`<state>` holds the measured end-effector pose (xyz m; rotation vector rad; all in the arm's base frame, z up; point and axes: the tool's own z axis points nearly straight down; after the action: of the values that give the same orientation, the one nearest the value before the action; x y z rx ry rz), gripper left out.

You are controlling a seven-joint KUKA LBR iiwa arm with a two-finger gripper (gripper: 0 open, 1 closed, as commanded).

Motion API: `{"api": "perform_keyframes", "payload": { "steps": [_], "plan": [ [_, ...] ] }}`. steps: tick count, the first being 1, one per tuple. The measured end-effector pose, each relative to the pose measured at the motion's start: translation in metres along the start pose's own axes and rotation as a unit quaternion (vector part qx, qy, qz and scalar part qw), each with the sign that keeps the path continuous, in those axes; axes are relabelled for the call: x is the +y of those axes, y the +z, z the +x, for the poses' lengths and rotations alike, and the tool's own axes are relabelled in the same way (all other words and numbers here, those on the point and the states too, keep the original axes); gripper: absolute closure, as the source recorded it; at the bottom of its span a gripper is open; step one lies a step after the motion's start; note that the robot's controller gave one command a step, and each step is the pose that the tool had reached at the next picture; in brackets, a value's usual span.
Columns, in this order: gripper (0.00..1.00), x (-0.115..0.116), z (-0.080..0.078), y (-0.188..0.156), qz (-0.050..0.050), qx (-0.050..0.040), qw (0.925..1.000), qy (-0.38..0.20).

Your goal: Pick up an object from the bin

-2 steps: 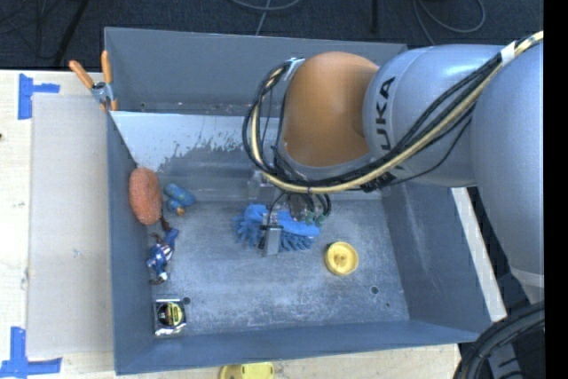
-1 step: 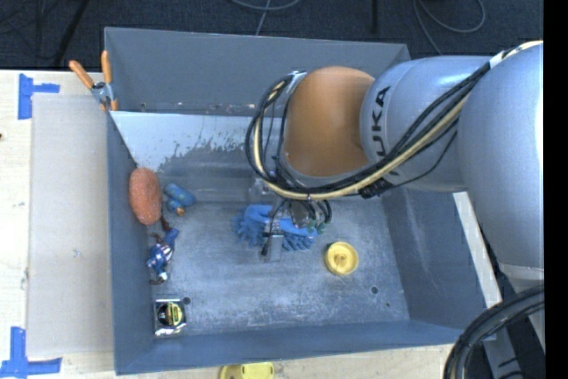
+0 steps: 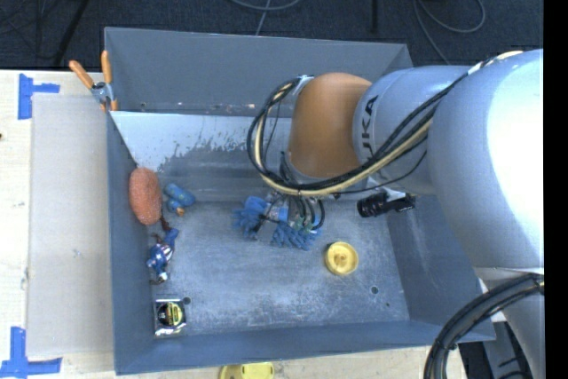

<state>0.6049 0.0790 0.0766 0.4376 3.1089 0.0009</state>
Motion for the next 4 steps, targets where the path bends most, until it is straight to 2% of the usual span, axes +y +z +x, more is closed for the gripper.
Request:
{"api": "perform_keyframes", "payload": {
  "steps": [4],
  "plan": [
    [1.0,-0.0004,-0.0002,0.0,0.0,0.0002,1.0,0.002]
  ]
}}
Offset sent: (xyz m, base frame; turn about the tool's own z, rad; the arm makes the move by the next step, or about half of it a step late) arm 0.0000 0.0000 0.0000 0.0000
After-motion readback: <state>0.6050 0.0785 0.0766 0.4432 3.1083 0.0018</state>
